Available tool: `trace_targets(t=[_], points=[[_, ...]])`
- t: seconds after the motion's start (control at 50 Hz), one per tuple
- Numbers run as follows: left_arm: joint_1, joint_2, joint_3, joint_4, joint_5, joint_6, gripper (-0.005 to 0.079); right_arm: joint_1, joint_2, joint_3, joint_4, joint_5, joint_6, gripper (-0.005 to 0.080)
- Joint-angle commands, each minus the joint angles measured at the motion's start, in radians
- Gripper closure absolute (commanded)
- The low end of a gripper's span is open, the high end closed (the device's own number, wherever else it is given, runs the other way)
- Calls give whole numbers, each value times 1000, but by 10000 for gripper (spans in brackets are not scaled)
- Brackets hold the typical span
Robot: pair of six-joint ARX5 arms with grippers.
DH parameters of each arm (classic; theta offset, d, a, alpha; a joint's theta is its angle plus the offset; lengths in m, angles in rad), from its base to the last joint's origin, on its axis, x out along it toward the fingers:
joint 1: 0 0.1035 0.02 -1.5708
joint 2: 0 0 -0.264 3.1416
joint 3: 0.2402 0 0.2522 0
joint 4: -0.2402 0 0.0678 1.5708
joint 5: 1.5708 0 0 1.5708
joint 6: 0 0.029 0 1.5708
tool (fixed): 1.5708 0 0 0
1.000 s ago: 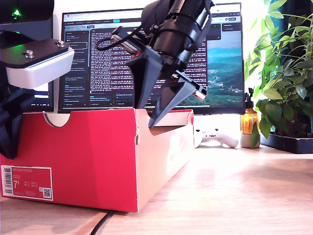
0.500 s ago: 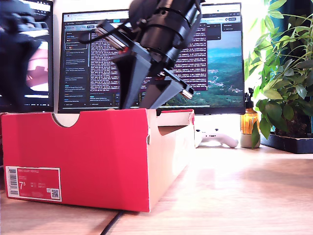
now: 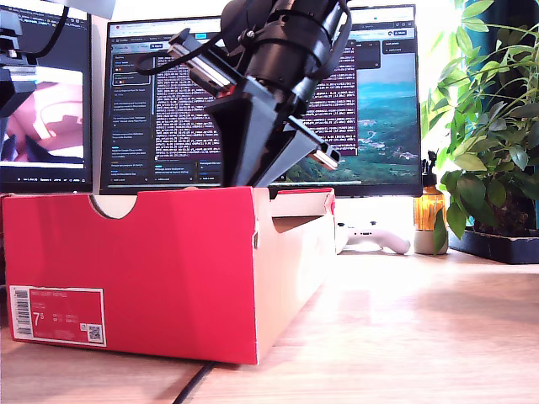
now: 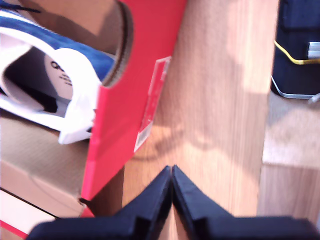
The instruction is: Pack the blue shoes by picking the first shoe and placing it inside the red shoebox, left side, then picking and rotating the second shoe and placing it in the shoebox
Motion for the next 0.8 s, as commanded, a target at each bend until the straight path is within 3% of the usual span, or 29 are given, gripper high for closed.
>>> trace_targets(t=[0.0, 0.32, 0.78], points=[[-3, 8, -4, 19, -9, -25, 762, 25, 21, -21, -16, -1, -8, 764], [12, 8, -3, 134, -126, -63, 762, 63, 21, -22, -145, 7, -66, 764], [24, 8, -3, 150, -126, -63, 762, 50, 21, -37, -153, 219, -55, 764]])
